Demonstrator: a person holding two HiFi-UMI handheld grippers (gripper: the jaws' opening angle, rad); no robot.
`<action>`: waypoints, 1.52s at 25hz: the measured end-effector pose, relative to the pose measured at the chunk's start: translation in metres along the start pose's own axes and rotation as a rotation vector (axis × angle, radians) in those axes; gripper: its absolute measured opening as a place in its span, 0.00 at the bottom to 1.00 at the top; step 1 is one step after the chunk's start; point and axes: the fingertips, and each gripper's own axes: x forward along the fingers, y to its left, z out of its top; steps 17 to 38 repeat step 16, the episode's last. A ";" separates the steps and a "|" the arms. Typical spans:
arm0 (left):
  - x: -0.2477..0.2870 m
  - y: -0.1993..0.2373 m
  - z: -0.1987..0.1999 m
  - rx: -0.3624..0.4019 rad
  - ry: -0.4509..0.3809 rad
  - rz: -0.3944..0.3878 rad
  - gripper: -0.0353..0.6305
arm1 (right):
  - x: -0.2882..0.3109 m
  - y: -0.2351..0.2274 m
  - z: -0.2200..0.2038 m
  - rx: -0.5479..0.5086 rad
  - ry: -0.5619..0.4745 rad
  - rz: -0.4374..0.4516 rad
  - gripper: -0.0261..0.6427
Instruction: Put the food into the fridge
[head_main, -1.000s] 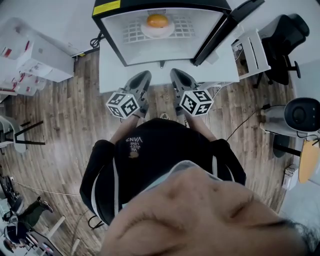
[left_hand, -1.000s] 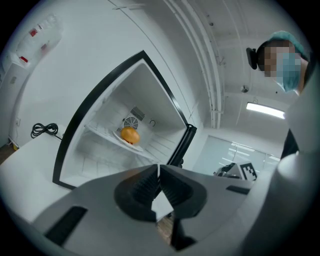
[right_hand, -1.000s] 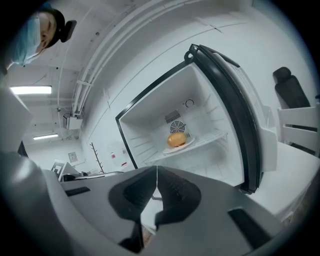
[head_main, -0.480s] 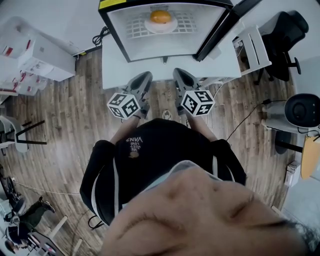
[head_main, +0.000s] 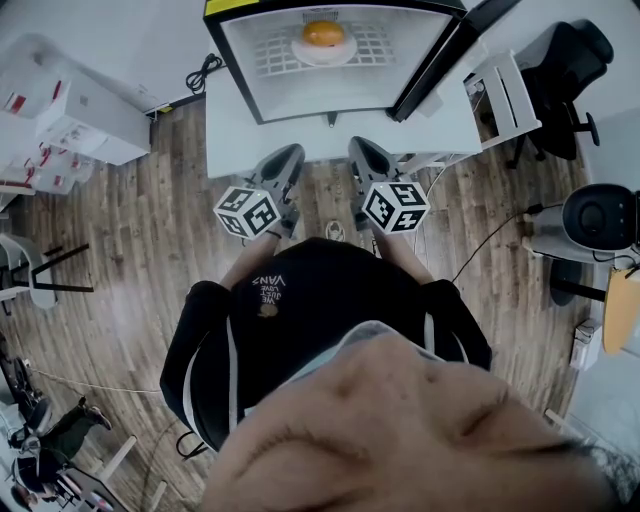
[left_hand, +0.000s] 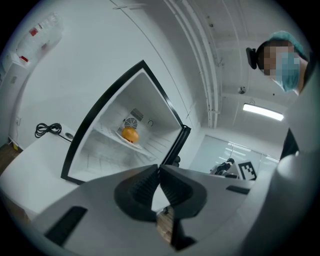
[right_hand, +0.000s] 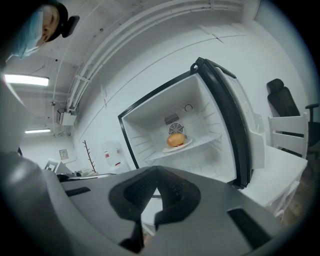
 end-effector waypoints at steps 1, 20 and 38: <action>0.000 0.000 0.000 -0.001 0.000 -0.002 0.09 | -0.001 0.000 0.000 0.000 -0.001 -0.002 0.06; -0.008 -0.003 -0.004 0.002 0.001 -0.004 0.09 | -0.009 0.005 -0.004 0.001 -0.005 -0.020 0.06; -0.008 -0.003 -0.004 0.002 0.001 -0.004 0.09 | -0.009 0.005 -0.004 0.001 -0.005 -0.020 0.06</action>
